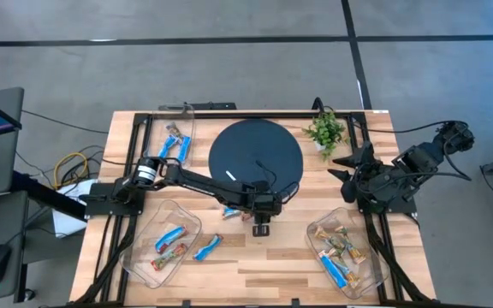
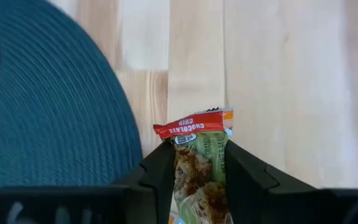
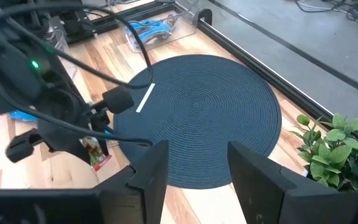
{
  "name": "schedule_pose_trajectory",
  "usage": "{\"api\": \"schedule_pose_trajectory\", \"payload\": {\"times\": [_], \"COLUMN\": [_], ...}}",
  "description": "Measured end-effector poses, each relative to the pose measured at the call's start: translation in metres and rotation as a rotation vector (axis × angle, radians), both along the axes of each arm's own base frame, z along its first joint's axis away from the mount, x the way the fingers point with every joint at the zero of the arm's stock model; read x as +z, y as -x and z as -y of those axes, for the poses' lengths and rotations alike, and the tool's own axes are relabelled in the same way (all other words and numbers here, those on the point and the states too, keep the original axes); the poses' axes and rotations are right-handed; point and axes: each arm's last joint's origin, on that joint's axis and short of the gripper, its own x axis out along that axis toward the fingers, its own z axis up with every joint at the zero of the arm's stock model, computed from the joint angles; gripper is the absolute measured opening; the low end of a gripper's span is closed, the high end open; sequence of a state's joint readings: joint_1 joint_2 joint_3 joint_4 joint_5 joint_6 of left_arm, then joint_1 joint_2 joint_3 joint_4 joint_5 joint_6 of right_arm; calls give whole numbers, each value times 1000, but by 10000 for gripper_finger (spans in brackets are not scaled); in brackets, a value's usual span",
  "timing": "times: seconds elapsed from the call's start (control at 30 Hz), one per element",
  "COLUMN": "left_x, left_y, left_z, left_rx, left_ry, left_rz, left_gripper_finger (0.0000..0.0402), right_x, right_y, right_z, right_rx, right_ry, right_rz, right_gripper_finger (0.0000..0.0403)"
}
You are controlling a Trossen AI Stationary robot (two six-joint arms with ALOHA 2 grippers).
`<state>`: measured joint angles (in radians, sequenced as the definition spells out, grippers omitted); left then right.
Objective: Pick and place Granola Bars by type
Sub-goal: Put the red granola bar into the bottom left transparent bin
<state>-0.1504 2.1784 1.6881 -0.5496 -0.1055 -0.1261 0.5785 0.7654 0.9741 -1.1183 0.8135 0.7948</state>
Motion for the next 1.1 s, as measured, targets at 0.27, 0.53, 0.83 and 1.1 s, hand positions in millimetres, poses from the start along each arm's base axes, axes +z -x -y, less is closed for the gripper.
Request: {"api": "schedule_pose_trajectory", "payload": {"times": [0.27,0.53,0.83,1.1], "left_x": [45,87,100,117], "left_y": [-4,13,51,73], "left_z": [-10,-13,3,40], "left_rx": [55,180,330,385], "left_ry": [-58,-108,-134,-52], "left_rz": [-47,-196,-475,-451], "left_gripper_finger": [99,98,98,98], "right_x": [0,0,-3,-9], "right_y": [0,0,-7,-16], "right_z": [0,0,-4,-11], "right_rx": [-1,-4,-5,-4], "right_ry": [-2,-7,9,32], "right_rz": [1,0,-28,-70], "right_gripper_finger": [152,148,146,144]}}
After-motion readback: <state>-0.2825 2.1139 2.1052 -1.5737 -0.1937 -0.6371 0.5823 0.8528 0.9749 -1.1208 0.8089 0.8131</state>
